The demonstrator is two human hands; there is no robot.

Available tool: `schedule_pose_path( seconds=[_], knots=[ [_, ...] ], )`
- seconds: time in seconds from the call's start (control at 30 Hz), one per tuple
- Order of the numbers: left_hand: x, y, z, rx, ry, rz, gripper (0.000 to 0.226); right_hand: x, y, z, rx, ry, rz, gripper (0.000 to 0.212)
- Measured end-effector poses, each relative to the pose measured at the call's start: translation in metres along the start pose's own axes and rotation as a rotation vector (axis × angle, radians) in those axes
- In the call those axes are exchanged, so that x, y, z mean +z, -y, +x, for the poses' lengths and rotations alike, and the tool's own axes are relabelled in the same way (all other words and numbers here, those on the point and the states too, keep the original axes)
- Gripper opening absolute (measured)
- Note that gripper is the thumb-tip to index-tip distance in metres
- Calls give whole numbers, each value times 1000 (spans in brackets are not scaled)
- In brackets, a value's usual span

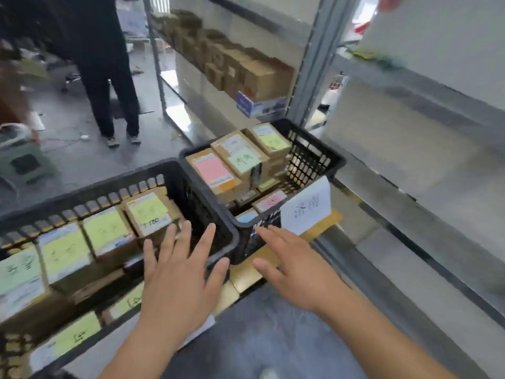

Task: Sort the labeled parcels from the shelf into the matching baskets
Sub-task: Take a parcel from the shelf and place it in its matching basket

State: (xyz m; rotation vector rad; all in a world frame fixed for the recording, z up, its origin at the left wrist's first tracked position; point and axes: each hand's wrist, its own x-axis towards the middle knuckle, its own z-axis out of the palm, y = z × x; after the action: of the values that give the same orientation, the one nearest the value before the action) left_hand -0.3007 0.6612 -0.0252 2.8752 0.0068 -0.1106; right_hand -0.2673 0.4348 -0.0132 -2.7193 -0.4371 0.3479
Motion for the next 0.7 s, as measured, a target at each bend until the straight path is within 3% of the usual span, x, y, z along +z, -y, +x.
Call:
schedule_pose_path(
  seconds=[0.23, 0.5, 0.7],
  knots=[
    [39, -173, -7, 381, 34, 42, 72, -30, -131, -140, 346, -187, 93, 70],
    [118, -401, -51, 703, 111, 74, 70, -60, -282, -314, 628, -312, 34, 68],
    [163, -534, -103, 879, 222, 79, 81, -52, -369, -434, 858, -378, 97, 84]
  ],
)
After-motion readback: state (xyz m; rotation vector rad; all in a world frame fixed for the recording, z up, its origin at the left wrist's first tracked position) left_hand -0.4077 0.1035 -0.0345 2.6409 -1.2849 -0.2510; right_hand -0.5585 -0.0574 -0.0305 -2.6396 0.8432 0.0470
